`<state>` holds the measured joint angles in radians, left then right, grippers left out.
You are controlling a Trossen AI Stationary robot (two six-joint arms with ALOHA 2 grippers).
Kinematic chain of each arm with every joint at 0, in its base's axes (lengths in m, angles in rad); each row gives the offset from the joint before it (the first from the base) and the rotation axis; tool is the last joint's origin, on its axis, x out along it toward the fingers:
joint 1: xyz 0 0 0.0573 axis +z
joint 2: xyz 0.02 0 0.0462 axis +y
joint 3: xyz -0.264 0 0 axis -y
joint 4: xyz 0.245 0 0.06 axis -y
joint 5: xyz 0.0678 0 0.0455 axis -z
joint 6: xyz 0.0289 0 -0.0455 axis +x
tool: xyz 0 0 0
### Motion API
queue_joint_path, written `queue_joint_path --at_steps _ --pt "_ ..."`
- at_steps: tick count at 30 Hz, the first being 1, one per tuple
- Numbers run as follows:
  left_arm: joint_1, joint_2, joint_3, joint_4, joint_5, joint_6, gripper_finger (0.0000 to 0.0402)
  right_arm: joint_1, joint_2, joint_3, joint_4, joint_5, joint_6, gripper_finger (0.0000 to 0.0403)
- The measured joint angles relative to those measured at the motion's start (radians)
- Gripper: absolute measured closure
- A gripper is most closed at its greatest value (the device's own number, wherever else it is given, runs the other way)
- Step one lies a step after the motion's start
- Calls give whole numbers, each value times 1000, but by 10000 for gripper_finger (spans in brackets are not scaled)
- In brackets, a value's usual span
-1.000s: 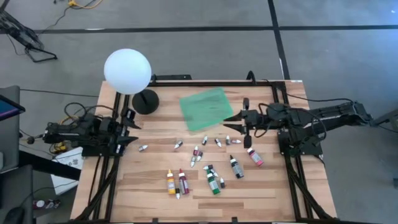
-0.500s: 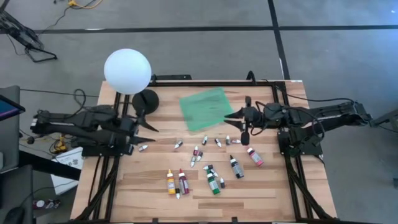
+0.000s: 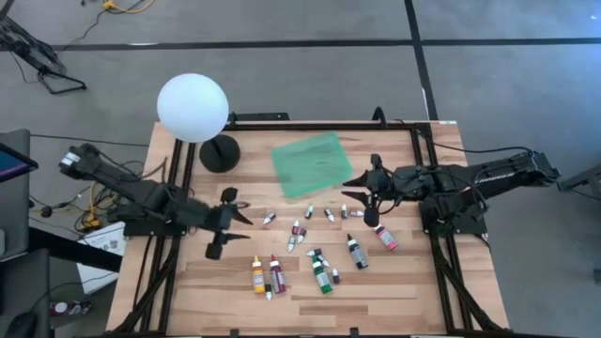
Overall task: Pick & Place food coloring
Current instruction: Put the pink food coloring bottle into the green bin
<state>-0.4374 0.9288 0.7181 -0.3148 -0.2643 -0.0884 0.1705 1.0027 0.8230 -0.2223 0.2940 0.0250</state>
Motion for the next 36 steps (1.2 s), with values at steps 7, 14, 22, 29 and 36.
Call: queue_joint_path --at_steps 7,14,22,29,36 --pt "-120 122 0 -7 -178 -92 236 50 0 0 -109 1 140 262" --pt "-148 213 0 -9 -268 -124 236 98 25 0 -325 96 412 237" --pt "-142 230 0 -9 -275 -115 236 97 139 5 -480 43 668 243" --pt "-142 230 0 -8 -275 -115 236 97 254 82 -737 16 838 240" --pt "-142 230 0 -9 -275 -115 236 72 340 122 -772 -158 843 210"
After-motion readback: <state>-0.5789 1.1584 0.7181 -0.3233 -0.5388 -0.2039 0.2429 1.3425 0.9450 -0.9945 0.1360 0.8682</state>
